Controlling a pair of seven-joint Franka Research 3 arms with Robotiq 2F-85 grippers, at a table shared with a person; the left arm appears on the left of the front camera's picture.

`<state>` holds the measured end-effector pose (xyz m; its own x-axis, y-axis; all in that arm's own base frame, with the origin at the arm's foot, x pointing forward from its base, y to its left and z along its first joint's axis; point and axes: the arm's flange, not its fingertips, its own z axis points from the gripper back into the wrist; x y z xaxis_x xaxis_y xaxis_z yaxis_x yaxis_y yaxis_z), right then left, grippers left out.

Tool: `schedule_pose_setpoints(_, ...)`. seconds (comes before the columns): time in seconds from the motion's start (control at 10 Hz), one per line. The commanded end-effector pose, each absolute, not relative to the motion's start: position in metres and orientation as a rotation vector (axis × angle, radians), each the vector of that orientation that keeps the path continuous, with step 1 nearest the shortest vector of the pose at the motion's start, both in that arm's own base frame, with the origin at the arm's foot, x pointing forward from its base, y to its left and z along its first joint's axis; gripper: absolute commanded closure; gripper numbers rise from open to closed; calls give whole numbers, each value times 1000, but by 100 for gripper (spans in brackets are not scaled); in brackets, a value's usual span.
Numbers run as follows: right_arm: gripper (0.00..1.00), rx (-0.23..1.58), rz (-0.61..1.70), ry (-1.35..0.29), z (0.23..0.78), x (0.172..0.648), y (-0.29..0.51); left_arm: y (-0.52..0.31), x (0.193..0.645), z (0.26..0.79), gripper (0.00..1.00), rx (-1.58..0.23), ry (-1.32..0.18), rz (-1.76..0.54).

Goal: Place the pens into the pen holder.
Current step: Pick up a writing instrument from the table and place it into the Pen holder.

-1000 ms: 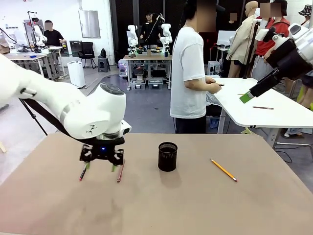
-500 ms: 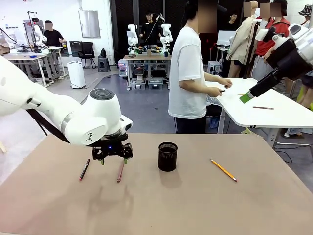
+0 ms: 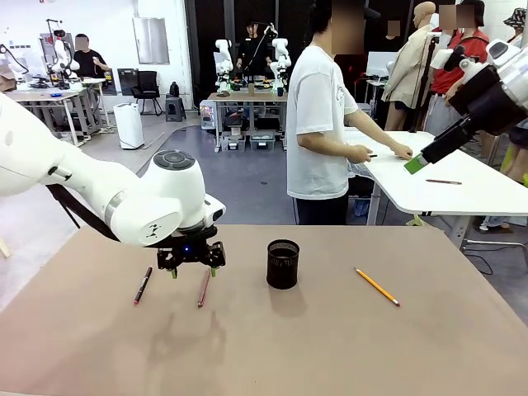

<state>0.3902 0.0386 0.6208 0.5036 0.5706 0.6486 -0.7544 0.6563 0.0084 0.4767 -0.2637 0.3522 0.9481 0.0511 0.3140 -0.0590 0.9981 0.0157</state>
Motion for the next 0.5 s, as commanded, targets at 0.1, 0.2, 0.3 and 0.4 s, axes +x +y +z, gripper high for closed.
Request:
schedule_pose_setpoints(0.1,0,323,814,-661,622,391,39,-265,505,342,0,-24,-354,-31)
schedule_pose_setpoints(0.2,0,323,814,-661,622,391,39,-267,514,336,0,-35,-343,-39)
schedule_pose_setpoints(0.3,0,323,814,-661,622,391,39,-268,520,330,0,-53,-322,-45)
schedule_pose_setpoints(0.4,0,323,814,-661,622,391,39,-268,526,323,0,-45,-314,-53)
